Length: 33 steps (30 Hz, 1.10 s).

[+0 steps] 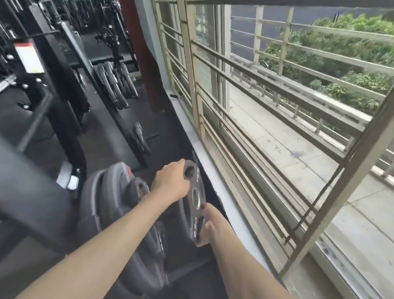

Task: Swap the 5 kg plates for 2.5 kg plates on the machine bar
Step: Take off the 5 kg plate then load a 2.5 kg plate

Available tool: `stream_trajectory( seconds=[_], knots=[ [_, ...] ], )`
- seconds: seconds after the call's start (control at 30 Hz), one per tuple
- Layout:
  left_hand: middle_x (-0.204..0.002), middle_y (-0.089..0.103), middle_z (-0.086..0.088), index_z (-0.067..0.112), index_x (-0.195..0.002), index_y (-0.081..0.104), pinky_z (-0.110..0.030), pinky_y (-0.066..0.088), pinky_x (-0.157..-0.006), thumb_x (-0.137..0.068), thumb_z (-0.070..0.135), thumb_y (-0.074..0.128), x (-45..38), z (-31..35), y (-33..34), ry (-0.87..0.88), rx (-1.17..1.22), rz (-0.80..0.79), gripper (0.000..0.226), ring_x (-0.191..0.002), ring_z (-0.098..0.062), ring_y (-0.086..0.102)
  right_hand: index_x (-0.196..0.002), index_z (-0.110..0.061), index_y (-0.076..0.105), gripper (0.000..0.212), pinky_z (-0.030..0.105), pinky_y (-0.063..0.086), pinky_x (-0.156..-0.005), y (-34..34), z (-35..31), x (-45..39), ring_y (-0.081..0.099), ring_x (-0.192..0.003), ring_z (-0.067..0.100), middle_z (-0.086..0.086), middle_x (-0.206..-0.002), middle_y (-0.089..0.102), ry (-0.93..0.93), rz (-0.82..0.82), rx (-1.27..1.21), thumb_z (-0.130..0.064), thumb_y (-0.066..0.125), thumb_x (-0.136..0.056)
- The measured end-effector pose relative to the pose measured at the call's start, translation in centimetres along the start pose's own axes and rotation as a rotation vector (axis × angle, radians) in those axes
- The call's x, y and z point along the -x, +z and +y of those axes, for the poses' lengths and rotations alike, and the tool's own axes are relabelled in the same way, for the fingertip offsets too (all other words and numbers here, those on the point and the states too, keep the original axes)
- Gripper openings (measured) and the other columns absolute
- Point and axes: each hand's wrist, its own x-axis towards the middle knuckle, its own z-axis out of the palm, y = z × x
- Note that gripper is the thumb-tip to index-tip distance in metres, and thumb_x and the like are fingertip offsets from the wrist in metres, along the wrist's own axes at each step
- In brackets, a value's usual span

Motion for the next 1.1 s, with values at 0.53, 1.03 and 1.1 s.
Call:
stream_trajectory(
  seconds=[0.53,1.03,1.1],
  knots=[
    [-0.136,0.055,-0.013,0.009,-0.137,0.046,-0.044,0.047,-0.101,-0.096,0.054,0.053,7.6,-4.3,-13.1,-0.105,0.479,0.220,0.062,-0.122,-0.034,0.056,-0.117,-0.003,0.072,0.072,0.031,0.055,-0.068,3.5,-1.6,11.3,0.067,-0.073,0.023,0.010,-0.088,0.073,-0.740,-0.387,-0.161,-0.055,0.084,-0.070],
    [-0.075,0.053,-0.002,0.015,-0.097,0.051,-0.028,0.047,-0.059,-0.103,0.026,0.053,39.7,-24.2,-15.6,-0.125,1.003,0.424,0.012,-0.062,-0.014,0.051,-0.124,-0.010,0.062,0.095,0.043,0.061,-0.086,6.8,26.3,28.6,0.076,-0.090,0.023,0.005,-0.105,0.077,-1.166,-0.422,0.279,-0.058,0.096,-0.050],
    [-0.070,0.052,0.000,0.013,-0.098,0.055,-0.035,0.056,-0.069,-0.097,0.025,0.055,44.2,-25.8,-15.9,-0.142,1.054,0.438,0.012,-0.057,-0.014,0.051,-0.135,-0.014,0.057,0.115,0.050,0.057,-0.095,6.9,30.3,30.0,0.074,-0.101,0.029,0.006,-0.116,0.075,-1.134,-0.421,0.305,-0.065,0.096,-0.041]
  ],
)
